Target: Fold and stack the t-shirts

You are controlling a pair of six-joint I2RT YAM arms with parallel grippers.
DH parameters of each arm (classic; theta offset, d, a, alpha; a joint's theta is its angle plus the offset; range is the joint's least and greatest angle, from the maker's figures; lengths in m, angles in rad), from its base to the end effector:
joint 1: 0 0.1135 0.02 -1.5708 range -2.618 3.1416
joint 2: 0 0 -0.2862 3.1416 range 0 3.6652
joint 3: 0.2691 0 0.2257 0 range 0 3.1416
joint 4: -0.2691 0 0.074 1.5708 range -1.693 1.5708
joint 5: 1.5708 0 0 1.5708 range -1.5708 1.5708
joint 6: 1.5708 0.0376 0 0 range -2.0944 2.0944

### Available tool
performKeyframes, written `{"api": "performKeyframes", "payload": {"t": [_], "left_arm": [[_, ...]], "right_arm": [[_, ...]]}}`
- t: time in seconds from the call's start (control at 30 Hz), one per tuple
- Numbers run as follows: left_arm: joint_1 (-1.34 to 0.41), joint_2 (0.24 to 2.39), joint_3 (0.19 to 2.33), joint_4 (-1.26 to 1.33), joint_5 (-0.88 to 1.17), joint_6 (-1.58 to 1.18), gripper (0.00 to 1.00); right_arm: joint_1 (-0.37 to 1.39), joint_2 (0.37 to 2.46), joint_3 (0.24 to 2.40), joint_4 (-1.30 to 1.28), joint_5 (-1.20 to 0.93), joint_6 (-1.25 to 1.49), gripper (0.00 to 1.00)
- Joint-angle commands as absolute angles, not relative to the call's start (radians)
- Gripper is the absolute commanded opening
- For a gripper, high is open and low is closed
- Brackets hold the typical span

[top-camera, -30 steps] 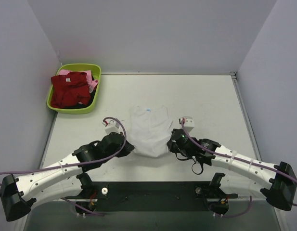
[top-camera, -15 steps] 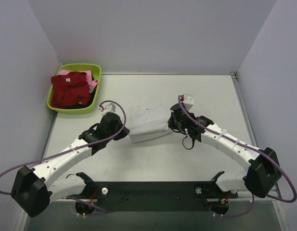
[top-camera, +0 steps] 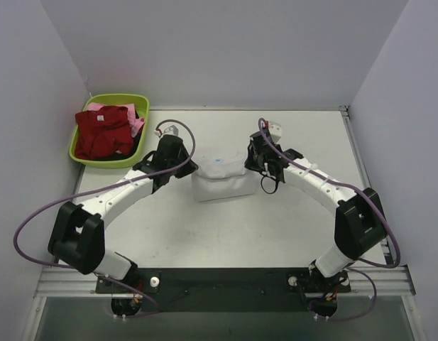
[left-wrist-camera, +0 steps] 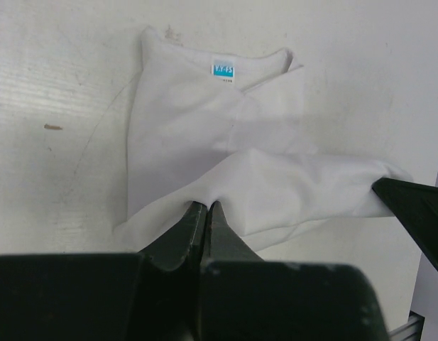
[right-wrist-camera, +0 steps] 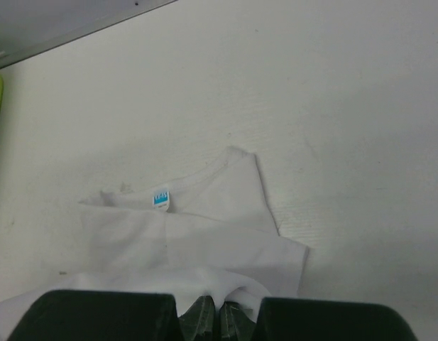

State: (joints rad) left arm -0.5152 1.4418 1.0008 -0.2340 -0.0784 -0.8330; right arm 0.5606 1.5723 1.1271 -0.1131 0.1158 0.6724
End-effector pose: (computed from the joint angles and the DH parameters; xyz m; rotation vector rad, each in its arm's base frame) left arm 0.2561 -0.1416 0.2890 -0.4105 2.2855 -0.6251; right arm 0.2878 0.1755 0.3012 0.1921 2.1768 0.5969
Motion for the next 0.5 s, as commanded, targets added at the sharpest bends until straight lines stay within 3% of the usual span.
{"api": "performKeyframes", "payload": {"t": [0.0,0.47], "left_arm": [[-0.470,1.535,1.092,-0.161,-0.028,-0.804,0.00],[-0.379,1.825,1.181,-0.025,0.000,-0.808,0.00]], "right_arm": [[0.506,1.620,1.229,-0.083,0.080,0.660,0.00],[0.394,1.927,1.448,-0.081,0.008,0.641,0.00]]}}
